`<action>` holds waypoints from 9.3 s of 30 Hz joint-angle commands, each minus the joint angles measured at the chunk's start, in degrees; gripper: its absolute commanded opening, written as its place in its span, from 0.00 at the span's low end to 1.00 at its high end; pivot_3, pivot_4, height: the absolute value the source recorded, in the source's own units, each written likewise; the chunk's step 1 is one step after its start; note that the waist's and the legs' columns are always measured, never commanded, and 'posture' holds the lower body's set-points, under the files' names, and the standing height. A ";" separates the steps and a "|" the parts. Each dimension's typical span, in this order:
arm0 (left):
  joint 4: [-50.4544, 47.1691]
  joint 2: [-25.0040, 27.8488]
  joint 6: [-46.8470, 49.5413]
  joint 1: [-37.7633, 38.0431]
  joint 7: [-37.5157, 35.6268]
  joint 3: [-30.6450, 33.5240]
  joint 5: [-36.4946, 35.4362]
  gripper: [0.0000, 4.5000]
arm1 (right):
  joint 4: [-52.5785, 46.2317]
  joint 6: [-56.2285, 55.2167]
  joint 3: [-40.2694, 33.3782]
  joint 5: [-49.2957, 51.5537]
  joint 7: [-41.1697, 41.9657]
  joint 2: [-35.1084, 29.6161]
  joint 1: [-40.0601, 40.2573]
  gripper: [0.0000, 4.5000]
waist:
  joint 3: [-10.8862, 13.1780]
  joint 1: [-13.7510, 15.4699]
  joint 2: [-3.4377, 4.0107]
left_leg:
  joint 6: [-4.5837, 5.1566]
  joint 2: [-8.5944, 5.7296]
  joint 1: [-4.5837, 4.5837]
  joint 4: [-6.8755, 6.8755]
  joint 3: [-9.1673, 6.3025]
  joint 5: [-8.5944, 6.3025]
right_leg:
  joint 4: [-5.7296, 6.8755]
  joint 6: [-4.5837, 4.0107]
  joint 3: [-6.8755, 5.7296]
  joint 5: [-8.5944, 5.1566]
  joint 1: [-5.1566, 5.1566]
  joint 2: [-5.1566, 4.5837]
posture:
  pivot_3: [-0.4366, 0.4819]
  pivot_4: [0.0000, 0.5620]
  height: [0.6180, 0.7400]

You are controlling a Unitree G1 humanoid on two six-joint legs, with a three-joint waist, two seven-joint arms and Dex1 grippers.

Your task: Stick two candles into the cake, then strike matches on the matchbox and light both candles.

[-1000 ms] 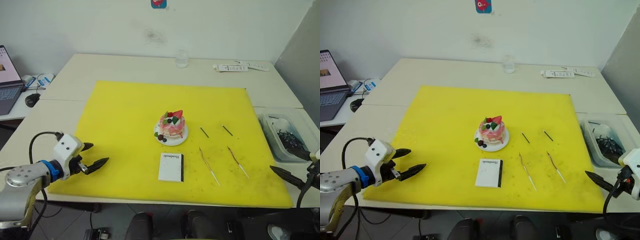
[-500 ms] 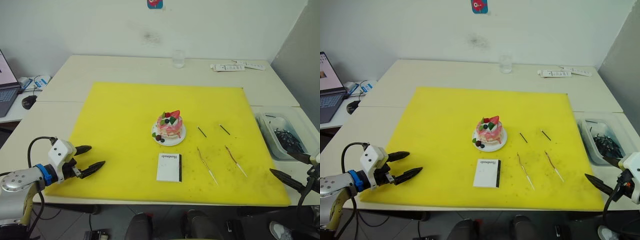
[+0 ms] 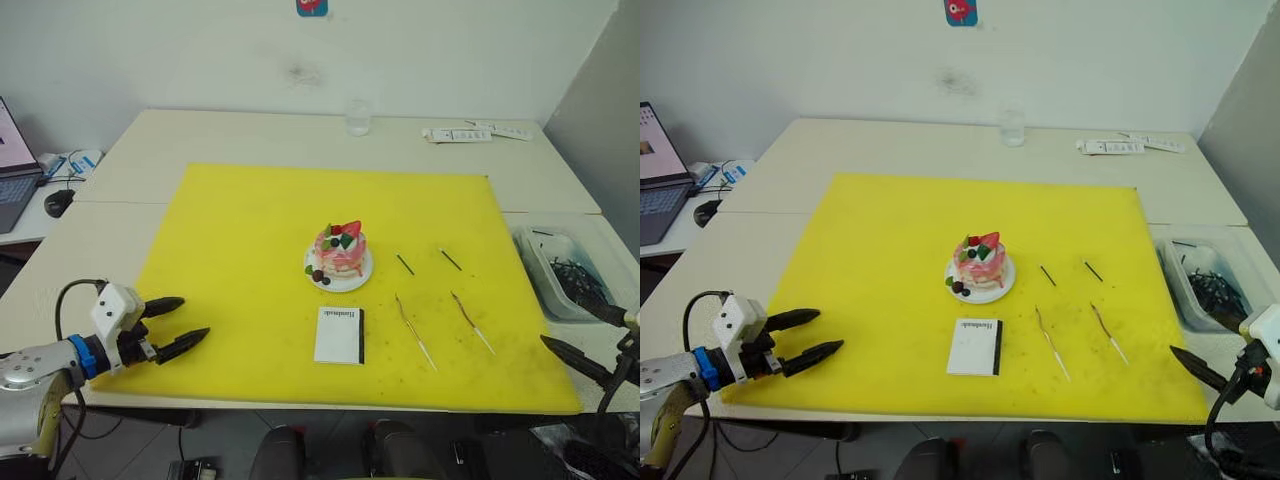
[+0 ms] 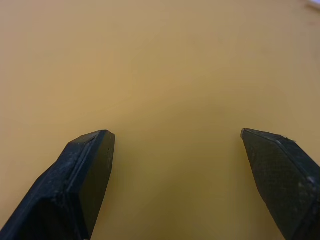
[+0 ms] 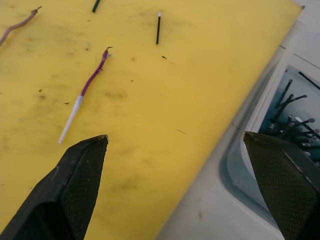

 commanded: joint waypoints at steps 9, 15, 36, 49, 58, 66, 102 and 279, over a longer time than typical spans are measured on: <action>-30.38 -0.68 17.53 -2.30 2.85 -10.06 -11.98 0.99 | -18.71 12.26 5.31 2.50 -13.73 5.78 2.68 1.00 | 0.01 0.15 -0.02 | -0.01 -0.02 0.01 0.04 -0.02 -0.01 | 0.03 0.00 0.00 0.00 0.02 -0.02 | 0.48 0.27 1.00; -34.27 -3.97 22.27 -7.88 7.58 -14.76 -14.17 0.99 | -16.98 12.17 13.05 -2.51 -18.00 7.09 1.51 1.00 | 0.03 0.04 0.00 | -0.01 -0.06 -0.01 0.04 0.01 -0.01 | 0.01 0.01 0.05 0.00 0.00 0.01 | 0.48 0.27 1.00; -34.67 -5.67 23.79 -9.96 10.86 -18.23 -13.55 1.00 | -14.12 14.45 21.81 -5.16 -22.78 11.64 -2.89 0.22 | 0.05 0.07 -0.03 | -0.01 -0.05 -0.02 0.05 -0.08 0.00 | 0.01 -0.02 0.00 -0.03 0.00 0.07 | 0.48 0.27 1.00; -35.01 -8.33 33.13 -13.19 19.35 -16.70 -20.05 1.00 | -19.68 19.88 12.16 8.71 -21.54 11.84 -5.88 0.01 | 0.09 0.11 -0.05 | -0.01 -0.06 -0.06 0.05 -0.14 0.00 | 0.01 -0.01 -0.04 -0.02 0.00 0.07 | 0.48 0.27 1.00; -28.60 -15.53 46.98 -25.76 33.63 -12.17 -52.62 1.00 | -20.25 29.18 11.48 52.70 -39.25 7.53 -23.91 0.01 | 0.23 0.02 -0.23 | 0.00 -0.10 -0.16 0.10 -0.25 0.00 | 0.00 0.15 -0.04 0.07 0.01 0.17 | 0.48 0.27 1.00; -24.65 -22.99 44.45 -33.34 46.53 -15.07 -70.21 1.00 | -17.28 23.79 21.05 77.55 -50.41 2.10 -30.43 0.01 | 0.29 0.04 -0.34 | 0.00 -0.19 -0.30 0.11 -0.28 0.00 | -0.10 0.29 -0.01 -0.01 0.00 0.36 | 0.48 0.27 1.00; -22.71 -26.15 44.40 -31.81 47.49 -18.73 -72.91 0.00 | -19.19 15.41 31.60 86.34 -54.01 -2.27 -35.89 0.00 | 0.29 0.09 -0.34 | -0.01 -0.16 -0.29 0.13 -0.34 0.01 | -0.09 0.32 0.04 0.00 0.00 0.46 | 0.48 0.27 1.00; -31.72 -9.19 30.77 -18.89 11.62 -18.08 -16.22 1.00 | -31.17 29.37 30.67 5.46 -33.03 13.26 -9.02 0.01 | 0.20 1.27 -0.21 | -0.01 -0.02 -1.26 0.96 -0.31 0.01 | 0.14 0.54 0.15 0.42 -0.87 0.58 | 0.48 0.27 1.00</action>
